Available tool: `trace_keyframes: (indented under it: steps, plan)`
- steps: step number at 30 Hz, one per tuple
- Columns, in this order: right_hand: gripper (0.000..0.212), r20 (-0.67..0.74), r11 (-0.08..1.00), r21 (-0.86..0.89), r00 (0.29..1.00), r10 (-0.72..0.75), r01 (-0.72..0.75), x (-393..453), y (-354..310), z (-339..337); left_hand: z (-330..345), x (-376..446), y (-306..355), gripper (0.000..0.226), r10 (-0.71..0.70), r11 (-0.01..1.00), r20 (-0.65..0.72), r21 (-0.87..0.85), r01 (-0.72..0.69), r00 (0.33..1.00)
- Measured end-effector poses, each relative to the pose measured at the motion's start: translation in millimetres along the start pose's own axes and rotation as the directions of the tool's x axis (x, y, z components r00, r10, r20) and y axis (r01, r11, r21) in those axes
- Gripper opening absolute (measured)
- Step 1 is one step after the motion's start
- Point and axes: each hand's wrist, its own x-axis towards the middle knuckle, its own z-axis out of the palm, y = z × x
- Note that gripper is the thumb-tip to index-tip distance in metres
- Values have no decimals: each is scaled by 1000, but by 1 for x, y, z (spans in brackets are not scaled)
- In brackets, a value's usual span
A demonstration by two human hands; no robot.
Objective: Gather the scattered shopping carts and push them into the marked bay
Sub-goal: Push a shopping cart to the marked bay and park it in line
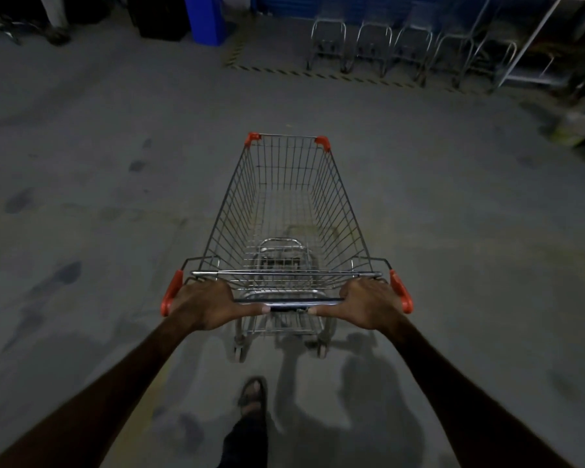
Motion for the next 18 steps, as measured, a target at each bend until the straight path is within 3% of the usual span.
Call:
trace_keyframes:
  steps: [4, 9, 13, 18]
  plan:
    - [96, -7, 1000, -14, 1000, -1, 0, 70, 20, -27, -39, 65, 8, 83, 33, 999, 20, 1, -33, 999]
    - [90, 6, 1000, 27, 1000, 6, -7, 155, 42, -66, -79, 159, 7, 92, 45, 999, 23, -14, -45, 999]
    - [103, 16, 999, 21, 999, 45, -45, 226, 62, -94, -116, 227, 13, 95, 35, 999, 17, 0, -35, 999]
    - [103, 64, 995, -1, 993, 103, -104, 308, 86, -135, -167, 306, 28, 95, 69, 997, 49, -21, -68, 996]
